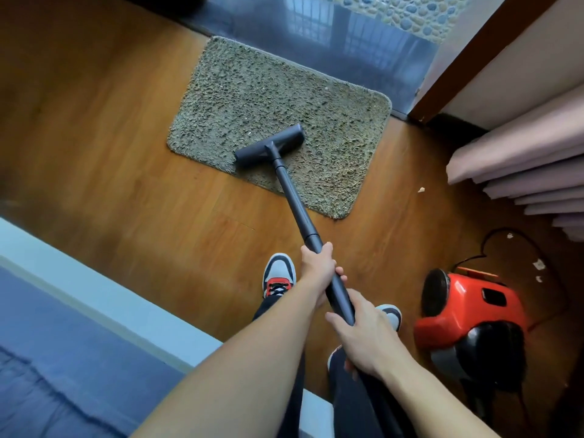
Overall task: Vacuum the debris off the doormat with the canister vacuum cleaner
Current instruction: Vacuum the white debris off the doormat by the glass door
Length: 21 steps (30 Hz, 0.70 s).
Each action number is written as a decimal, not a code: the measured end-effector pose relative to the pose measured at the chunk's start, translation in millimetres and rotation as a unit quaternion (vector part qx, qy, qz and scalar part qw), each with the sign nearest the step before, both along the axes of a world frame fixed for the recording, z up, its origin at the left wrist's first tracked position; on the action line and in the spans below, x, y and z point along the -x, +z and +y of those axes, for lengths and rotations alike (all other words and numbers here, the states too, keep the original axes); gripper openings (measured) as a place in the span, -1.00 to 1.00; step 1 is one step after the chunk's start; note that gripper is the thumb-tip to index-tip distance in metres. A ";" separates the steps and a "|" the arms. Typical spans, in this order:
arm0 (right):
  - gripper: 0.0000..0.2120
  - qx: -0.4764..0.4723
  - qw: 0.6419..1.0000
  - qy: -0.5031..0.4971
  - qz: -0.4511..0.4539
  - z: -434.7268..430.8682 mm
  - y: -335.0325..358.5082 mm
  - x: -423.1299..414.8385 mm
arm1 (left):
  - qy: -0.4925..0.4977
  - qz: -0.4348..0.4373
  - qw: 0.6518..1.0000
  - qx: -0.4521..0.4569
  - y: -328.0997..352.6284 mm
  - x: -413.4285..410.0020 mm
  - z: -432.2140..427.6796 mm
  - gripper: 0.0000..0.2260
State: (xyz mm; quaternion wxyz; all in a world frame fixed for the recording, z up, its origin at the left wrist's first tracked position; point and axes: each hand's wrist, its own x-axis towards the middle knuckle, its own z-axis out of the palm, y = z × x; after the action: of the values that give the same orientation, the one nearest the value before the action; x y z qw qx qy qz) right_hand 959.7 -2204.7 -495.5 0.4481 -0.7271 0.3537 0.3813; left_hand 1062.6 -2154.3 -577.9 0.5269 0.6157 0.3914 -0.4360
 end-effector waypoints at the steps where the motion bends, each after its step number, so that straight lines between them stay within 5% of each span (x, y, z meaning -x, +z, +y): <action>1: -0.56 0.004 1.000 0.003 -0.003 -1.5 0.0 -2.8 | 0.002 0.000 1.000 0.003 0.9 -3.0 -0.7 -0.79; 5: -0.64 -0.010 1.000 0.000 -0.001 -16.2 10.6 13.2 | 0.004 0.018 1.000 0.009 6.1 15.8 -10.6 -0.79; 14: -0.42 0.034 0.998 0.023 0.041 -47.9 42.9 101.9 | 0.028 0.081 0.995 0.044 18.2 122.9 -40.6 -0.66; 21: -0.52 -0.023 0.999 -0.003 0.031 -43.5 23.0 90.1 | 0.039 0.041 0.998 -0.002 5.2 107.9 -30.9 -0.46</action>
State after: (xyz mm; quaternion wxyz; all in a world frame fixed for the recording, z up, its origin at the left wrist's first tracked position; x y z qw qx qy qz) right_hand 869.7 -2248.2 -472.4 0.4547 -0.7034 0.3609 0.4102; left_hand 954.6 -2185.2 -572.8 0.5259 0.5822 0.4376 -0.4393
